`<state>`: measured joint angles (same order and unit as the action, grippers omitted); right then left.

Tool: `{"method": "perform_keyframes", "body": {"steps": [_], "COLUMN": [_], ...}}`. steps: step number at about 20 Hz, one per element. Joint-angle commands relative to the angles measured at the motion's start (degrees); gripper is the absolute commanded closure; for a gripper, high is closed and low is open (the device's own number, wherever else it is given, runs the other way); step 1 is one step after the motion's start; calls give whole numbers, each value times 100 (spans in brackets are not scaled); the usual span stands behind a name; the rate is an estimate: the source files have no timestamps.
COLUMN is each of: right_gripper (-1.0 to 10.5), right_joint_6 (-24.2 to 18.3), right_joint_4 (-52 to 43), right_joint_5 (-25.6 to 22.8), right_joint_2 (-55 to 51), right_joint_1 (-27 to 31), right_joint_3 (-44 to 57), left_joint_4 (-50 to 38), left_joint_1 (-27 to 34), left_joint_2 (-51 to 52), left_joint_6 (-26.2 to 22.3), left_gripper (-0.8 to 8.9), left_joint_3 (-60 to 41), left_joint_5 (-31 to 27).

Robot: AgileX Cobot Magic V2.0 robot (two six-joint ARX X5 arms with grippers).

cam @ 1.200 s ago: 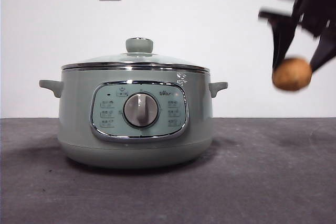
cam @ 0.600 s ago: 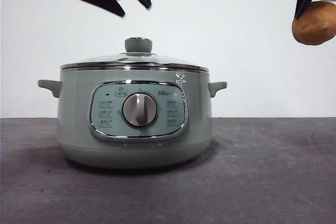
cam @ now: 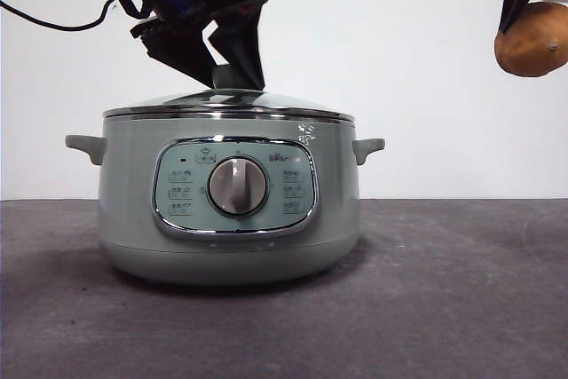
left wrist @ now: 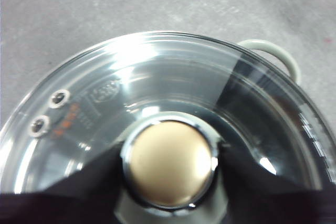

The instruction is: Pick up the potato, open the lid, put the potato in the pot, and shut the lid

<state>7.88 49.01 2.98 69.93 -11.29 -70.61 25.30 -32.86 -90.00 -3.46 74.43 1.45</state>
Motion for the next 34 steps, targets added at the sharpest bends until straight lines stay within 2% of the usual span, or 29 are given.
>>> {"method": "perform_keyframes", "body": {"steps": [1, 5, 6, 9, 12, 17, 22, 25, 29, 34], "right_gripper": [958, 959, 959, 959, 959, 959, 959, 959, 959, 959], "right_joint_6": [-46, -48, -50, -85, -26, 127, 50, -181, -546, -748], "right_joint_4": [-28, -114, -155, -442, -787, -1587, -1502, -1137, -629, -516], "right_joint_5": [-9, 13, 114, 927, 1049, 1047, 1019, 951, 448, 280], "right_joint_2": [-9, -9, -9, -9, -7, 181, 1307, 2299, 3622, 4704], "right_joint_1": [-9, -9, -15, -105, -437, -1388, -2151, -2441, -2680, -2754], "right_joint_3": [15, 15, 15, 15, 2, -105, -1134, -2111, -3246, -3626], "left_joint_4": [0, -118, -114, -118, -22, 350, 868, 1296, 1738, 2092], "left_joint_1": [-17, -17, -17, -17, -17, -2, -2, -2, -2, -7], "left_joint_2": [-26, 9, 57, 321, 761, 1729, 2865, 3451, 4057, 4489], "left_joint_6": [-133, -133, -133, -133, -133, -282, -282, -280, -278, -256], "left_gripper": [822, 822, 822, 822, 822, 822, 822, 822, 822, 822], "left_joint_3": [13, 164, 295, 647, 966, 1233, 1233, 1233, 1233, 1233], "left_joint_5": [13, -7, -11, -15, -280, -953, -1340, -1624, -1871, -1952]}}
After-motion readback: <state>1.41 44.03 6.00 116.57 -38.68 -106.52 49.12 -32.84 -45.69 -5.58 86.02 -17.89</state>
